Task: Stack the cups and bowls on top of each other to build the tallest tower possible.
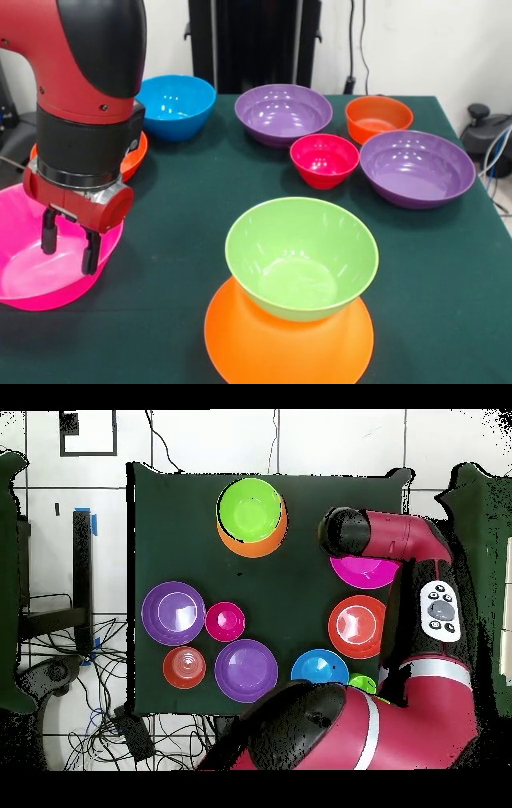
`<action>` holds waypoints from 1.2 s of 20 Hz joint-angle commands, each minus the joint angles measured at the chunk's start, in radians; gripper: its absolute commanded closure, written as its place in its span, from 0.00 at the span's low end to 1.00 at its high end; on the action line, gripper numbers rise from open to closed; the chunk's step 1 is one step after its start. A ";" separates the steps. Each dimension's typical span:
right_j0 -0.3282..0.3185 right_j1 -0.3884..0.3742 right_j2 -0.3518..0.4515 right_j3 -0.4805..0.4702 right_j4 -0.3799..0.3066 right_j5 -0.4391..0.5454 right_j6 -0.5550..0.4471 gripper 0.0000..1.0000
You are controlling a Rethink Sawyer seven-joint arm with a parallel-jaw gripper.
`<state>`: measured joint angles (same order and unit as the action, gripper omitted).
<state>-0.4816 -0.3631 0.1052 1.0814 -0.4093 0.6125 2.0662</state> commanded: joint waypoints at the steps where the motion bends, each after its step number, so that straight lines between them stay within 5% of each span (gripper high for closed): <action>1: 0.041 0.051 0.009 0.081 0.037 -0.055 0.159 0.00; 24: 0.063 0.140 -0.041 0.036 0.105 -0.167 0.140 0.00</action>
<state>-0.4573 -0.2583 0.0382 1.0811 -0.3255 0.4743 2.0662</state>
